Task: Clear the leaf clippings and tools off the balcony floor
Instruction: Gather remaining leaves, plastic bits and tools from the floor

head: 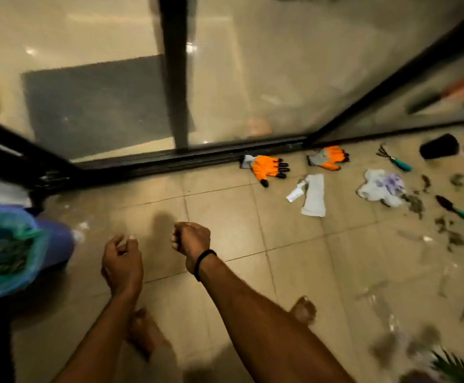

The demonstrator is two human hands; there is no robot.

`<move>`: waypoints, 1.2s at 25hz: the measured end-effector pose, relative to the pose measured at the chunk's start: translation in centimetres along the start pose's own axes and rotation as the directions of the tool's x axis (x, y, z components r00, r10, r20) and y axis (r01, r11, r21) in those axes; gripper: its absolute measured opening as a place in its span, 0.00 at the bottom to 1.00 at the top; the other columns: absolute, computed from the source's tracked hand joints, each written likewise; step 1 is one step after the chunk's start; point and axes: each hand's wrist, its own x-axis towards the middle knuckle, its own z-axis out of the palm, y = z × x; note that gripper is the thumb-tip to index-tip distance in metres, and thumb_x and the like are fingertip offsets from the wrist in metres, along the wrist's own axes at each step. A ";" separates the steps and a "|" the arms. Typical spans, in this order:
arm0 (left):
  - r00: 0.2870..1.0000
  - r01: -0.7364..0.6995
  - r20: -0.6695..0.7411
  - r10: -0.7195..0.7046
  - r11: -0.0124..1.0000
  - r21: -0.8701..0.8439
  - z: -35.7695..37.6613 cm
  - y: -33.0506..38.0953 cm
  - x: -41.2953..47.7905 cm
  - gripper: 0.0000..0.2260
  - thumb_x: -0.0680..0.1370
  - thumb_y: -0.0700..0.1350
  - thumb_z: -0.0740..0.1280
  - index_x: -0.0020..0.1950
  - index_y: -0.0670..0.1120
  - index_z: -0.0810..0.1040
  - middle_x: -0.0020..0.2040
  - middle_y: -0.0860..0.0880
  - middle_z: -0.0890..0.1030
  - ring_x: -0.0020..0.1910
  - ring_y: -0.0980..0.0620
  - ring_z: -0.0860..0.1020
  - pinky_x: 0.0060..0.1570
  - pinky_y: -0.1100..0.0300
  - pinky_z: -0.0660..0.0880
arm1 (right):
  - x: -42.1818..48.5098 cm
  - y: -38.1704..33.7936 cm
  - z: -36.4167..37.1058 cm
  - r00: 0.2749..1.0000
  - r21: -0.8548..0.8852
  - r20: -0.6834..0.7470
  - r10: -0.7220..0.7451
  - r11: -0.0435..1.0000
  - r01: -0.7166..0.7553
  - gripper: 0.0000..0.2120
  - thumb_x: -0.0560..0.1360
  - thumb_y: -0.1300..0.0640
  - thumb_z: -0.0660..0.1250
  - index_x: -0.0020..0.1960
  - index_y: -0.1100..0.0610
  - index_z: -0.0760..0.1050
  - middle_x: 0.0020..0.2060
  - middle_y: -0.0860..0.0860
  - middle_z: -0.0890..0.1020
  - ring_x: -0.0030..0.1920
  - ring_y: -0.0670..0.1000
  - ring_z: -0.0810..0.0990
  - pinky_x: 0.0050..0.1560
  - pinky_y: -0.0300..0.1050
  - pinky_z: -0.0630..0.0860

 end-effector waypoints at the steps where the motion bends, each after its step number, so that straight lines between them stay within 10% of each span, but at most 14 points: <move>1: 0.996 -0.057 0.076 0.054 0.998 0.035 3.3 2.8 -3.8 0.20 0.75 0.60 0.65 0.62 0.51 0.76 0.51 0.45 0.84 0.49 0.43 0.83 0.55 0.43 0.79 | 0.2 -1.5 -5.3 0.998 0.058 -0.054 -0.016 0.998 0.019 0.08 0.73 0.64 0.65 0.37 0.58 0.78 0.32 0.55 0.78 0.29 0.52 0.74 0.32 0.43 0.72; 16: 0.619 -0.577 0.733 0.283 0.797 0.180 42.6 13.6 -51.6 0.12 0.80 0.54 0.65 0.59 0.50 0.78 0.49 0.46 0.84 0.47 0.46 0.82 0.54 0.48 0.78 | -7.4 -10.2 -69.2 0.817 0.642 -0.559 0.143 0.698 0.317 0.07 0.72 0.63 0.67 0.36 0.58 0.79 0.31 0.54 0.81 0.31 0.53 0.76 0.35 0.45 0.76; 25: 0.406 -0.745 0.885 0.227 0.643 0.176 58.3 13.0 -66.3 0.05 0.81 0.53 0.64 0.53 0.55 0.77 0.44 0.50 0.84 0.41 0.50 0.82 0.50 0.48 0.80 | -6.4 -8.7 -88.1 0.709 0.767 -0.612 0.349 0.481 0.425 0.06 0.74 0.69 0.66 0.51 0.66 0.77 0.32 0.57 0.78 0.27 0.51 0.73 0.26 0.38 0.70; 30: 0.296 -0.854 0.938 0.180 0.490 0.175 69.2 14.3 -69.9 0.11 0.82 0.51 0.63 0.59 0.48 0.80 0.47 0.46 0.85 0.45 0.47 0.82 0.49 0.55 0.76 | -2.5 -9.7 -97.5 0.646 0.808 -0.588 0.488 0.397 0.435 0.05 0.75 0.68 0.68 0.41 0.61 0.78 0.32 0.56 0.79 0.31 0.52 0.76 0.36 0.45 0.77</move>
